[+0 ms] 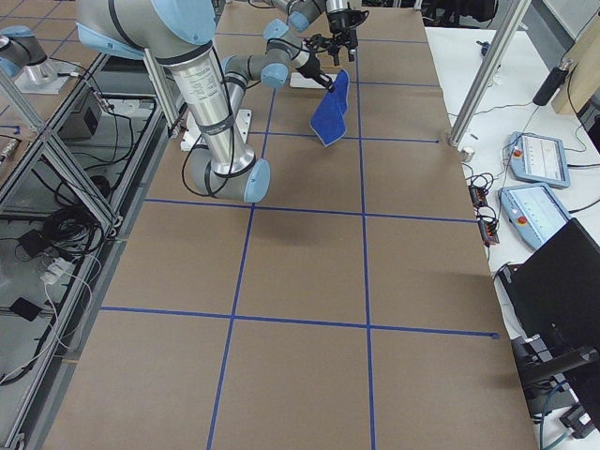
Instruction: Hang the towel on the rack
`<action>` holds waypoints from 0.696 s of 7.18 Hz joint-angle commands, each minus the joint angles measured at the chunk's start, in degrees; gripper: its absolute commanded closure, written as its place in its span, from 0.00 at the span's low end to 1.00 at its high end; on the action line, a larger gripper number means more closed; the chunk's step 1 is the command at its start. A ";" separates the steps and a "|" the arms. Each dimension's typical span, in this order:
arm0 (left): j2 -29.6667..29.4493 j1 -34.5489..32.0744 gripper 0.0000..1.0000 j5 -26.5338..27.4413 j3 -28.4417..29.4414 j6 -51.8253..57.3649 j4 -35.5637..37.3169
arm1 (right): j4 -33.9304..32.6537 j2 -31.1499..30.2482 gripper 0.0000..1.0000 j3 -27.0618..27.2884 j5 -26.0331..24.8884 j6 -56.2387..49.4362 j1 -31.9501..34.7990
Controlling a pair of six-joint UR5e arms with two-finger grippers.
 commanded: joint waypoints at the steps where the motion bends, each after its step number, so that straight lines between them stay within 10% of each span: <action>1: -0.05 1.17 0.11 1.45 0.12 -0.47 -1.32 | 0.00 0.04 1.00 -0.06 -0.77 0.00 -0.65; 5: 0.13 2.05 0.46 3.22 0.56 -0.38 -3.00 | 0.00 -0.05 1.00 -0.06 -0.77 0.00 -0.73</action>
